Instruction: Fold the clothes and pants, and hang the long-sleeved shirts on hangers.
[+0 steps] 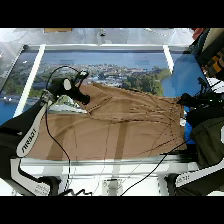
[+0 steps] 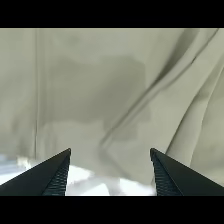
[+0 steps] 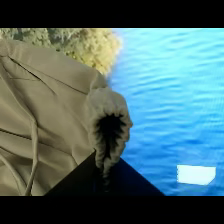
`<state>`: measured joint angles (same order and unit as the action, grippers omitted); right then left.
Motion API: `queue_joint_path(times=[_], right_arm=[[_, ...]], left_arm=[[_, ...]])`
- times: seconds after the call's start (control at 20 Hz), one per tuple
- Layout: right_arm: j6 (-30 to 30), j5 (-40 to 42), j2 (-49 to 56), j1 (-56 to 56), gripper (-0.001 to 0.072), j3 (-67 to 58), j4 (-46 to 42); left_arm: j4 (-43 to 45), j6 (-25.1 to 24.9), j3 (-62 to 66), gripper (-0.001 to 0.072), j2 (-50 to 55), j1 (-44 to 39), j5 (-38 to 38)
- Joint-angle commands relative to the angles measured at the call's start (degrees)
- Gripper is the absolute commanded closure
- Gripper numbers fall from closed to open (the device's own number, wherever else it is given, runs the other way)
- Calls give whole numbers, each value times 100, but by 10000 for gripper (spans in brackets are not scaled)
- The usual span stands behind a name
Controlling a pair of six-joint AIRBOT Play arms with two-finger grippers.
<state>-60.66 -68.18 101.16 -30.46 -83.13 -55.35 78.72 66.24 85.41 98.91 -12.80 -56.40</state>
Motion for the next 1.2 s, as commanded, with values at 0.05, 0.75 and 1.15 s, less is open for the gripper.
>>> queue_joint_path(times=[0.05,0.75,1.15], right_arm=[[0,-22,-4,-2,686,-7,0],[2,-90,-4,-2,686,-7,0],[2,-127,-4,-2,686,-7,0]], left_arm=[[-789,-415,4,187,-9,348,-658],[-1174,-1228,4,187,490,315,-573],[-1198,-1421,4,310,566,315,-140]])
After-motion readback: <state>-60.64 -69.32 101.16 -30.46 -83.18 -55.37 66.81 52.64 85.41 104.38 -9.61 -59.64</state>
